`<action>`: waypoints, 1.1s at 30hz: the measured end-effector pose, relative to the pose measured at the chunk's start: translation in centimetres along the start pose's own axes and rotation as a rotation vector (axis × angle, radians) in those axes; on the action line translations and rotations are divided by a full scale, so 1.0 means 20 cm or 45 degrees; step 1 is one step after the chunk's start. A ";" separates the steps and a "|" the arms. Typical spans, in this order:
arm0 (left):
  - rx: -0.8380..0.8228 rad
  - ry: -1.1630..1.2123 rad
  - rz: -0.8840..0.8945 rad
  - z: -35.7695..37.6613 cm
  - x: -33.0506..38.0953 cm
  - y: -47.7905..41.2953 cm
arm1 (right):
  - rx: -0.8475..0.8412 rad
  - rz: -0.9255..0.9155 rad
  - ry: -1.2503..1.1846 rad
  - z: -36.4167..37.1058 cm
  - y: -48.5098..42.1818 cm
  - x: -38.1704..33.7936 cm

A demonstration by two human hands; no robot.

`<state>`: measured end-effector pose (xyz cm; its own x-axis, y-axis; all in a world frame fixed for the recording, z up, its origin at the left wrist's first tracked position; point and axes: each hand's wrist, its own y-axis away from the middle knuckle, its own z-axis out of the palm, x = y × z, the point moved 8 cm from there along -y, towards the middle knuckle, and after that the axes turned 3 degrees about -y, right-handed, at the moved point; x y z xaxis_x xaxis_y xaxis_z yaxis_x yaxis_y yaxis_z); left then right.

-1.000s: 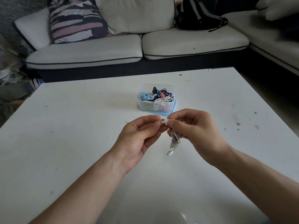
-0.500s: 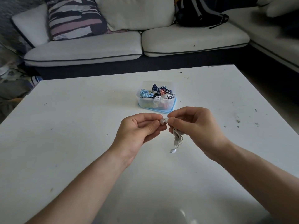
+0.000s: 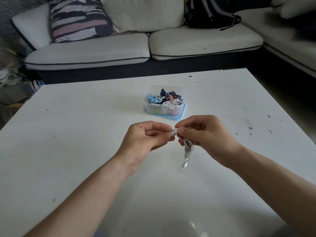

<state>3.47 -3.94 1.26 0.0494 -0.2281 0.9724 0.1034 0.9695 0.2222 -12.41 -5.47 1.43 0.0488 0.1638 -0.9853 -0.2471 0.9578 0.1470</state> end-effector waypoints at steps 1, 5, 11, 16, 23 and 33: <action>0.000 -0.005 -0.001 0.00 0.00 0.00 | -0.003 0.011 -0.007 0.00 0.00 0.00; 0.010 -0.004 -0.008 0.00 -0.01 0.00 | -0.011 0.055 -0.052 0.01 0.01 0.02; 0.035 0.005 -0.023 0.00 -0.03 -0.01 | -0.004 0.068 -0.056 0.01 0.00 0.03; 0.028 0.022 -0.032 0.00 -0.03 -0.02 | -0.029 0.070 -0.040 0.00 0.00 0.03; 0.033 -0.001 -0.029 0.00 -0.05 -0.02 | -0.056 0.061 -0.032 0.00 -0.01 0.03; -0.026 -0.040 0.000 -0.01 -0.04 -0.04 | -0.125 0.129 -0.089 0.02 -0.02 0.06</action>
<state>3.52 -4.51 0.32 0.0181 -0.2252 0.9741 0.1241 0.9673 0.2213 -11.90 -5.49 0.23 0.0850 0.2778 -0.9569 -0.3477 0.9083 0.2328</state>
